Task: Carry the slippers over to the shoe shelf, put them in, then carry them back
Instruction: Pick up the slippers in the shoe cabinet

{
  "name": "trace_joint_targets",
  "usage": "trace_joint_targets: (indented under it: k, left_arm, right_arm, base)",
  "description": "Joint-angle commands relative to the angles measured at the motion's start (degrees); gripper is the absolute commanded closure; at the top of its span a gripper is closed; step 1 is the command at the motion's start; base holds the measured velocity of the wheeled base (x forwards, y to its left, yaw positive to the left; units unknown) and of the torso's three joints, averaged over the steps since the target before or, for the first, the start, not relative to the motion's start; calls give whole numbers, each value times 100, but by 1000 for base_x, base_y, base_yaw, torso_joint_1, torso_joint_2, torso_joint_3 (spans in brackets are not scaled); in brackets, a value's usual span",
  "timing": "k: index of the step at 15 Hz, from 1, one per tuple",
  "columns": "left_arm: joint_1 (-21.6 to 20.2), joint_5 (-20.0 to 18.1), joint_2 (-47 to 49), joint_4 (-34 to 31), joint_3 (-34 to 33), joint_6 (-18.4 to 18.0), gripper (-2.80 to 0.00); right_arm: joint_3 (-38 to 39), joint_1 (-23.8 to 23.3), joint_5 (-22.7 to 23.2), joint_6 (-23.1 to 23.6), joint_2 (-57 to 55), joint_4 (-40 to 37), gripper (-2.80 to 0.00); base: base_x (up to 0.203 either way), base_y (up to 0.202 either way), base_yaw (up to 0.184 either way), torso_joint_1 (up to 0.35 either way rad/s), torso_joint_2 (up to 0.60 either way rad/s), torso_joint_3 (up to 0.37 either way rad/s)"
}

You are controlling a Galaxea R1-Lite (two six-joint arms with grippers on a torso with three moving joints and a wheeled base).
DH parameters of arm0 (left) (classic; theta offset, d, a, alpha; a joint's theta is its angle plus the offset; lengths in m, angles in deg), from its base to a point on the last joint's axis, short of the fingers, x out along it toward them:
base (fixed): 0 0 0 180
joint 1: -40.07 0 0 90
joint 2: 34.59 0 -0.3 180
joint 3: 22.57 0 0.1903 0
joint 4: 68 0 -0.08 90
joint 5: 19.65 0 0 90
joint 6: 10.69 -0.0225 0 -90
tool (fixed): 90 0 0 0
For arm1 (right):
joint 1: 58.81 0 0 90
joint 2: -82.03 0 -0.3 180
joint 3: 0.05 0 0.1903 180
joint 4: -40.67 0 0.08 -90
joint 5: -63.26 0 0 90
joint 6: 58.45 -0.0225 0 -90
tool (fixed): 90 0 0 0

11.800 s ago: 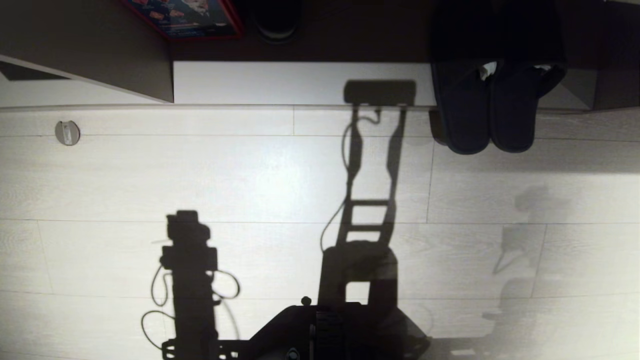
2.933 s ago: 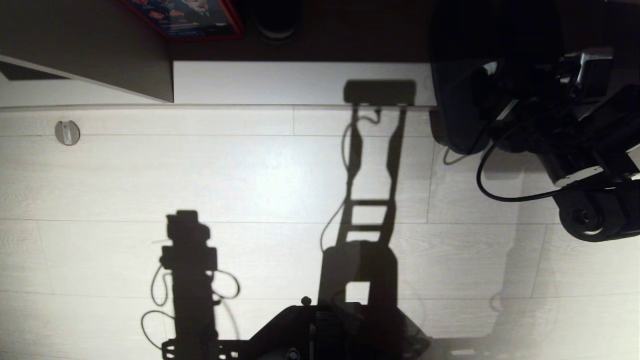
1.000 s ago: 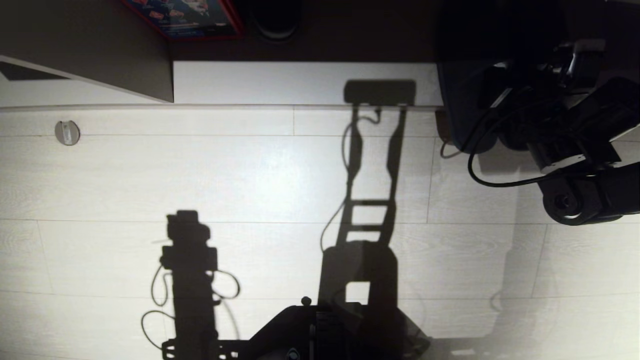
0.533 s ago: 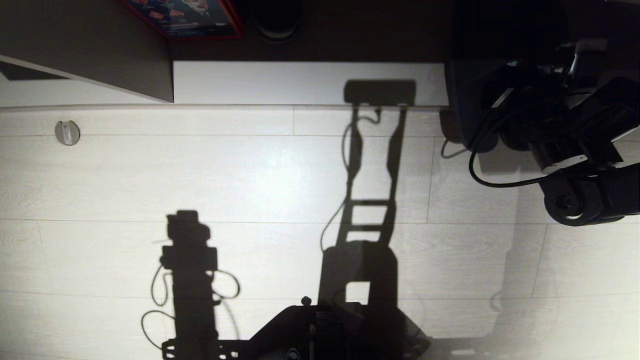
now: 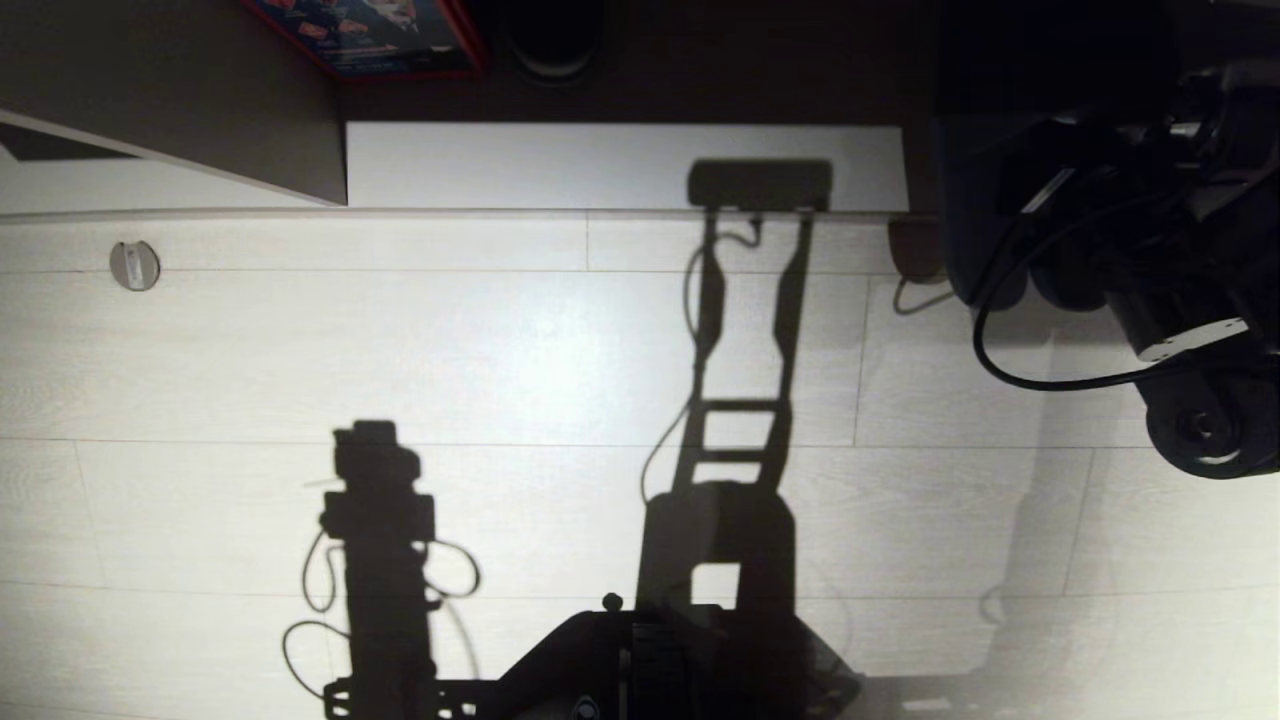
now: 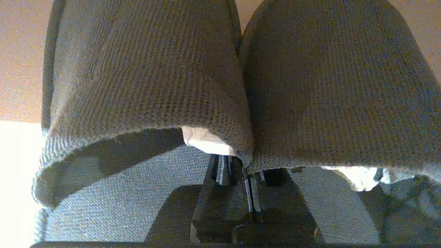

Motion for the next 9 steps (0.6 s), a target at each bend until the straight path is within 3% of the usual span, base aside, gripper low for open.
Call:
trace_joint_targets:
  k: [1, 9]
  left_arm:
    - [0, 0, 5, 9, -10, 2, 0]
    - [0, 0, 5, 0, -2, 2, 0]
  right_arm:
    - [202, 3, -2, 2, 353, 45, 0]
    - [1457, 196, 14, 1, 1244, 7, 0]
  base:
    - [0, 0, 0, 0, 0, 0]
    - [0, 0, 0, 0, 0, 0]
